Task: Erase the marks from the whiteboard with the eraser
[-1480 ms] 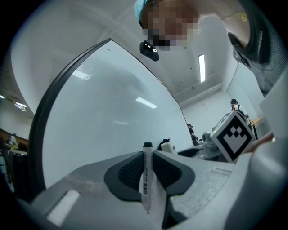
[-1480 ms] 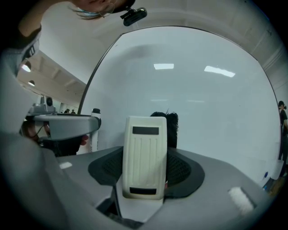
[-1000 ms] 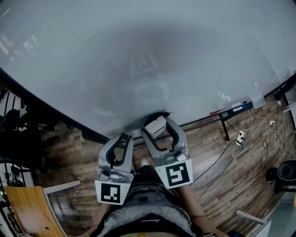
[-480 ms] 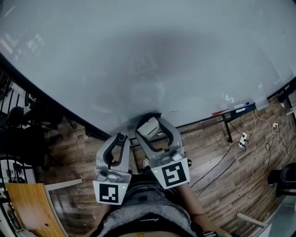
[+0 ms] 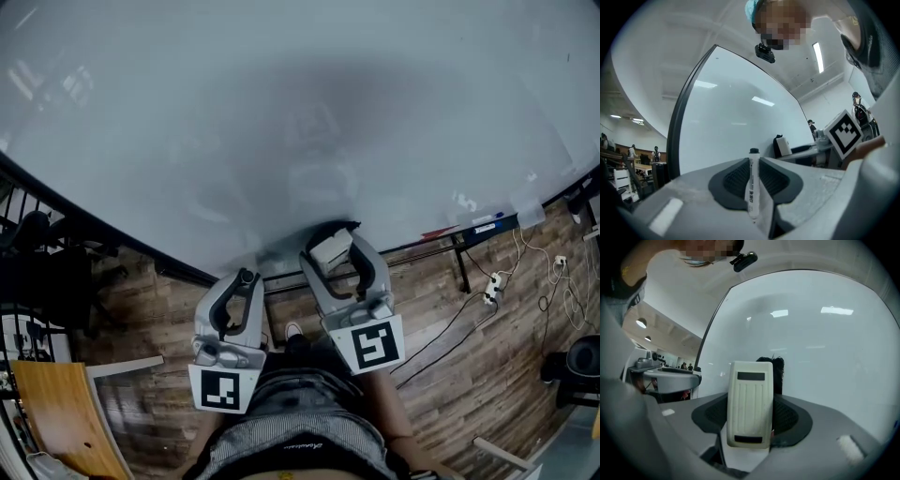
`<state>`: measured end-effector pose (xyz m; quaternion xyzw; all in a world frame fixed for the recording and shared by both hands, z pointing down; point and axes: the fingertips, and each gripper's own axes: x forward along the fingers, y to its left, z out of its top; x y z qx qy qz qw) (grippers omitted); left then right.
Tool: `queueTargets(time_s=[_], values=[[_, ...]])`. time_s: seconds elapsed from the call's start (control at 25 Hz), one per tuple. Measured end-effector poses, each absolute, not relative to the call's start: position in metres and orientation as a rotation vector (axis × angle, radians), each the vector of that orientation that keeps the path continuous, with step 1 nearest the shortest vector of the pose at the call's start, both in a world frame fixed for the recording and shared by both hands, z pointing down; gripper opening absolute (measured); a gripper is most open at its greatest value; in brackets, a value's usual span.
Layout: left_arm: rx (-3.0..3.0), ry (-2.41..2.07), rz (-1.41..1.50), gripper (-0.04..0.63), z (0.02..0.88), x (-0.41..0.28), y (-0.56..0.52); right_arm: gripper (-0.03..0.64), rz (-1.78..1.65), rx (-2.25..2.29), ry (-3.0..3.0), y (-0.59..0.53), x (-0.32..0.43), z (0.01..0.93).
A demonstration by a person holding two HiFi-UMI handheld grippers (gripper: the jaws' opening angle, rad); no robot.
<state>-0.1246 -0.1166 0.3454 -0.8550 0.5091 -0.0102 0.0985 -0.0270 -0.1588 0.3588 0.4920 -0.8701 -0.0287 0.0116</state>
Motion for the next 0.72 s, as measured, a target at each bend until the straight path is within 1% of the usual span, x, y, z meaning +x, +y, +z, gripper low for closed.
queueTargets(time_s=[0.24,0.52,0.72], values=[[-2.519,1.565,-0.03,0.072,0.337,-0.107,-0.118,0.258,-0.076,1.543,-2.665,-0.165,0.01,0.36],[-2.506,1.645,0.004,0.072,0.334,-0.099,-0.12,0.259,-0.097,1.495,-2.672,-0.164,0.008,0.359],[-2.484,1.681,-0.011,0.072,0.337,-0.111,-0.118,0.259,-0.114,1.414,-2.712,-0.159,-0.015,0.358]])
